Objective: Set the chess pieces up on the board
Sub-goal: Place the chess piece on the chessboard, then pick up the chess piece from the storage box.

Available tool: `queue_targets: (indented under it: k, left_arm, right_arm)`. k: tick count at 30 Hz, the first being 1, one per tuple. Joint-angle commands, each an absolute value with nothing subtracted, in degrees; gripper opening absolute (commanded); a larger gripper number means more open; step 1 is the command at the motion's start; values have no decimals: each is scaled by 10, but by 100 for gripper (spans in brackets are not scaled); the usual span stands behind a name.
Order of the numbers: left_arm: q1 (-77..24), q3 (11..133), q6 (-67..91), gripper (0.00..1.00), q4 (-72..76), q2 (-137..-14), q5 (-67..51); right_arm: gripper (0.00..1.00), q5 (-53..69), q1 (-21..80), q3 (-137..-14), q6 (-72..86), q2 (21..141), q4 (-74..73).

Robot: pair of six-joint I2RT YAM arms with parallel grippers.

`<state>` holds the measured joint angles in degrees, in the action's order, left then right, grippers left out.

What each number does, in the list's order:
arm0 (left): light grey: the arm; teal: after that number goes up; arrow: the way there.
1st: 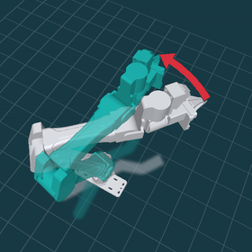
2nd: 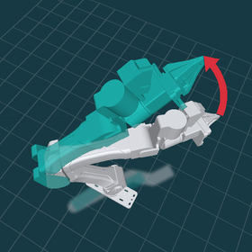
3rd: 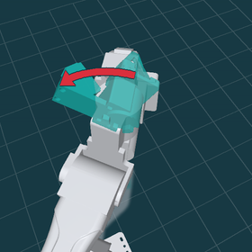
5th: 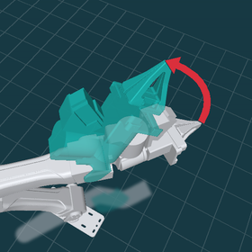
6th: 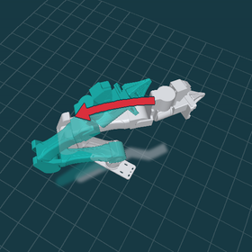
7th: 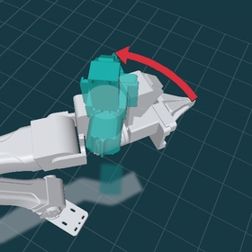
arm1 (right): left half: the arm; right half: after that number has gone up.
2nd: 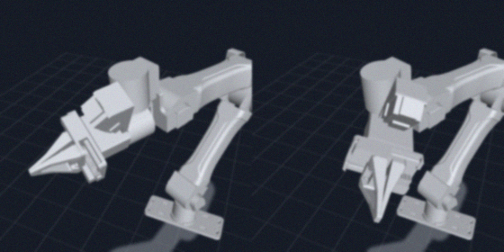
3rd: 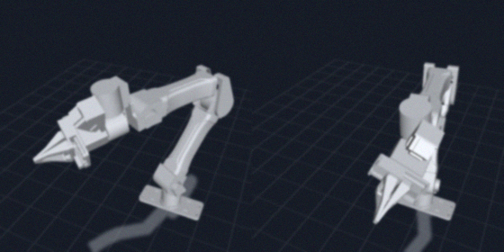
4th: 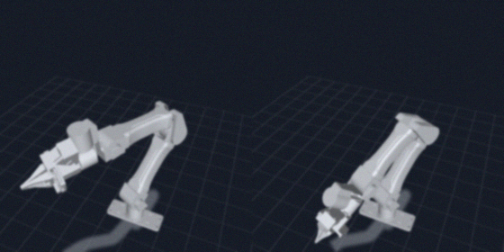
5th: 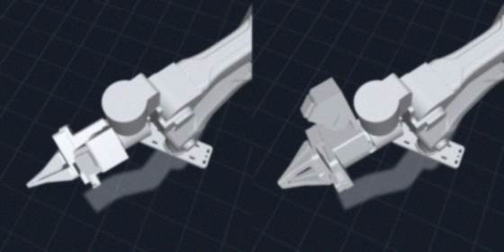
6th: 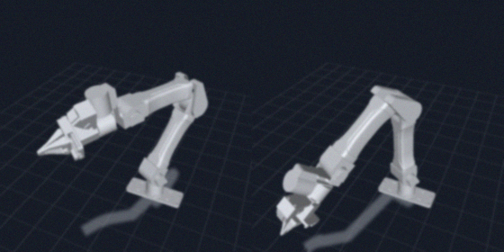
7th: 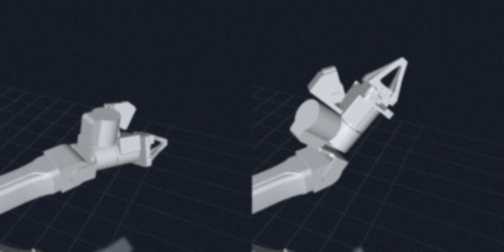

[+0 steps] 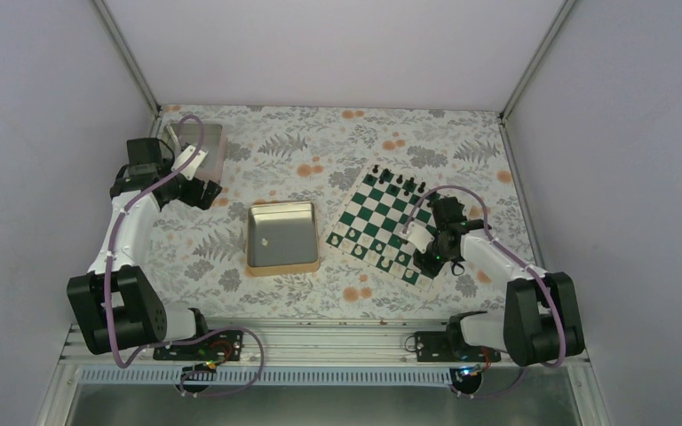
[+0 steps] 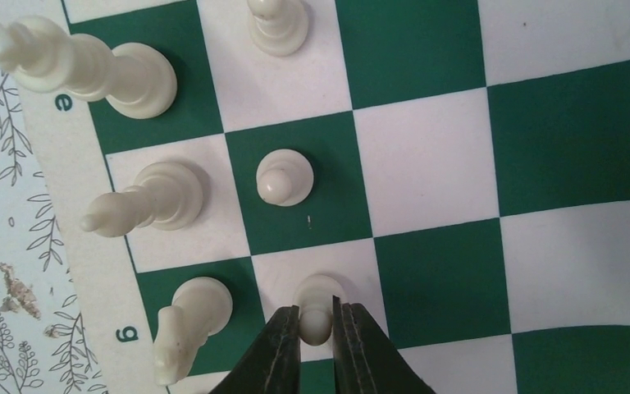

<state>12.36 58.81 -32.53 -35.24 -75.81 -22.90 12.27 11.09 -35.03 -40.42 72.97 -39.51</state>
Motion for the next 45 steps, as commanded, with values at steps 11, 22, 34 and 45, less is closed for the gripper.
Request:
queue_targets:
  k: [11, 22, 34, 45]
  left_arm:
    - [121, 594, -331, 100, -346, -759, -231]
    - [121, 594, -331, 100, -345, -759, -229]
    - [121, 594, -330, 100, -344, -743, -233]
    - [121, 595, -328, 100, -343, -737, -234]
  right_arm:
    - [37, 114, 97, -345, -396, 711, -386]
    - [38, 112, 96, -418, -395, 657, -448]
    - [39, 159, 238, -688, -363, 821, -506]
    - [39, 180, 477, -911, -335, 1090, -459]
